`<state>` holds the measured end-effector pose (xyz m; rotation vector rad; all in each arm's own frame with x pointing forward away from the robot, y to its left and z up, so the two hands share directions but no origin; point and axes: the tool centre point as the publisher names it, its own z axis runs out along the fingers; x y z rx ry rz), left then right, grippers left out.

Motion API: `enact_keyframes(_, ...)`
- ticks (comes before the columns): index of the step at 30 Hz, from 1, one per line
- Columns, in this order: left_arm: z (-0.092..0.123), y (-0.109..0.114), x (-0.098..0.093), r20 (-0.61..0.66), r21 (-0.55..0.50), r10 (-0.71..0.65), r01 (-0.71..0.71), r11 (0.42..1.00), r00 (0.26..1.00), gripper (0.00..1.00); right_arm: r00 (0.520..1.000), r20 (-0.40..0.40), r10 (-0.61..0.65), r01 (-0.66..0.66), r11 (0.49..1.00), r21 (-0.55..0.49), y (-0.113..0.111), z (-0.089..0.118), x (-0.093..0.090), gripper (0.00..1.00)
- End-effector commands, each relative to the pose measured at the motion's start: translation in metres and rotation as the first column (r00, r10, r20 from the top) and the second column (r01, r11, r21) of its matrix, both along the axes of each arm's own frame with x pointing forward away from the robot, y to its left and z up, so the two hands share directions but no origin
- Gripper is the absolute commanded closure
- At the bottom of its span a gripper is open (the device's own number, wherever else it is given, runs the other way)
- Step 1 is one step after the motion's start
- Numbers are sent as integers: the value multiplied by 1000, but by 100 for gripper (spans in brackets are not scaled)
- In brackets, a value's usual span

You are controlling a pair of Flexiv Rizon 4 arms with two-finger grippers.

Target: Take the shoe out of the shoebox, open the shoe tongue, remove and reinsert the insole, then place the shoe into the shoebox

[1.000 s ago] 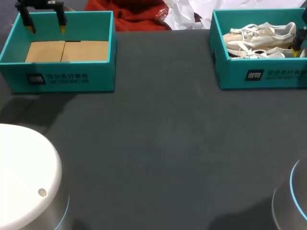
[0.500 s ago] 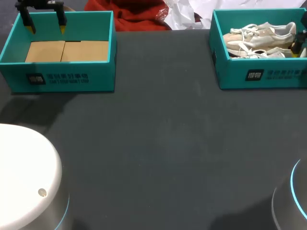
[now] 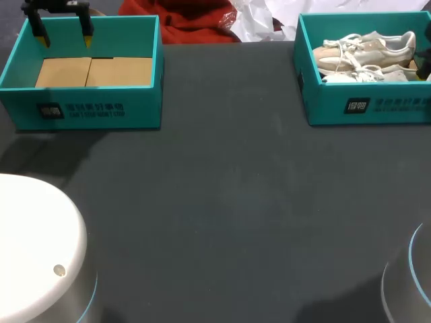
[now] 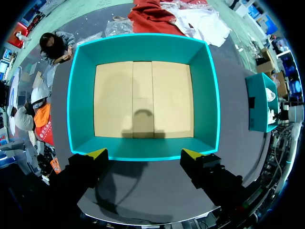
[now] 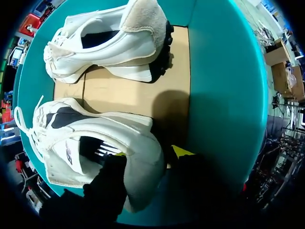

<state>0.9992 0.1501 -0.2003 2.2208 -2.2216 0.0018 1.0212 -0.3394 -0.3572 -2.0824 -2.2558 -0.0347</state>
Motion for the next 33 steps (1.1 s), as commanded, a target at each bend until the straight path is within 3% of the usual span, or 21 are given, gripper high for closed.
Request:
enact_keyframes(1, 0, 0, 0, 0, 1, 0, 0, 1000, 1000, 0, 1000, 11, 0, 0, 1000, 0, -1, 4, -2, 100)
enact_keyframes(12, 0, 0, 0, 0, 1, 0, 0, 1000, 1000, 0, 998, 60, 8, -8, 1000, -14, 1, 27, -2, 100)
enact_keyframes(25, 0, 0, 0, 0, 1, 0, 0, 1000, 1000, 0, 995, 77, 65, -62, 997, -44, 5, 36, 2, 100)
enact_keyframes(33, 0, 0, 0, 0, 1, 0, 0, 1000, 1000, 0, 988, 112, 107, -99, 992, -75, 12, 58, 6, 100)
